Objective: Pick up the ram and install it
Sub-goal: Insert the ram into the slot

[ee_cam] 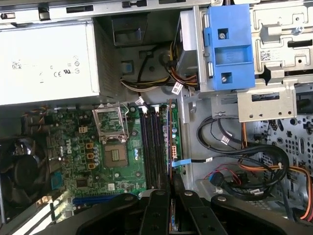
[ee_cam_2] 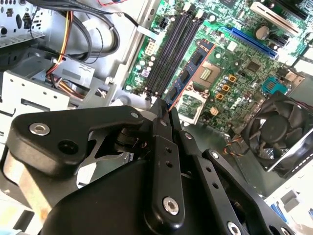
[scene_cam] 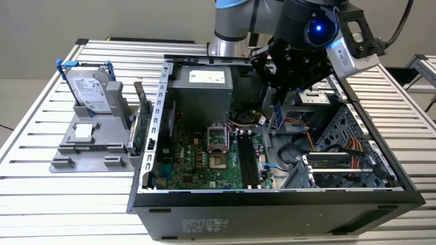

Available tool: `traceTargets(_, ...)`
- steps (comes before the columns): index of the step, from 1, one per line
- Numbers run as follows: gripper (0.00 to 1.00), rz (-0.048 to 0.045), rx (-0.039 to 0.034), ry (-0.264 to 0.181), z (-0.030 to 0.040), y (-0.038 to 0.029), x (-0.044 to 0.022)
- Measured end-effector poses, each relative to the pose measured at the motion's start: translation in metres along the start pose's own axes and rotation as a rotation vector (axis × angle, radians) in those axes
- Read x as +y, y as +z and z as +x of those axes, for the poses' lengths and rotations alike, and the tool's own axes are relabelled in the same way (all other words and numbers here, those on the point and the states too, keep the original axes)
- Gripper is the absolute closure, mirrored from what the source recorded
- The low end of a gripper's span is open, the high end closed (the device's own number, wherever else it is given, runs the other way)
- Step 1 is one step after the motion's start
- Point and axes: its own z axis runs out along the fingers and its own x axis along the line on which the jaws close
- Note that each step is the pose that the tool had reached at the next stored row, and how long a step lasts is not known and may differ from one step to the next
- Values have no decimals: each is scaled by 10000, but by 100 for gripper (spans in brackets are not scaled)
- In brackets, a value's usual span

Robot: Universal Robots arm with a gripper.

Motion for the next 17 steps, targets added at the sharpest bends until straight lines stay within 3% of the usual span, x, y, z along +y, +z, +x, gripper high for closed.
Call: traceTargets(17,100,-1,-4,-1,-1,83,-1)
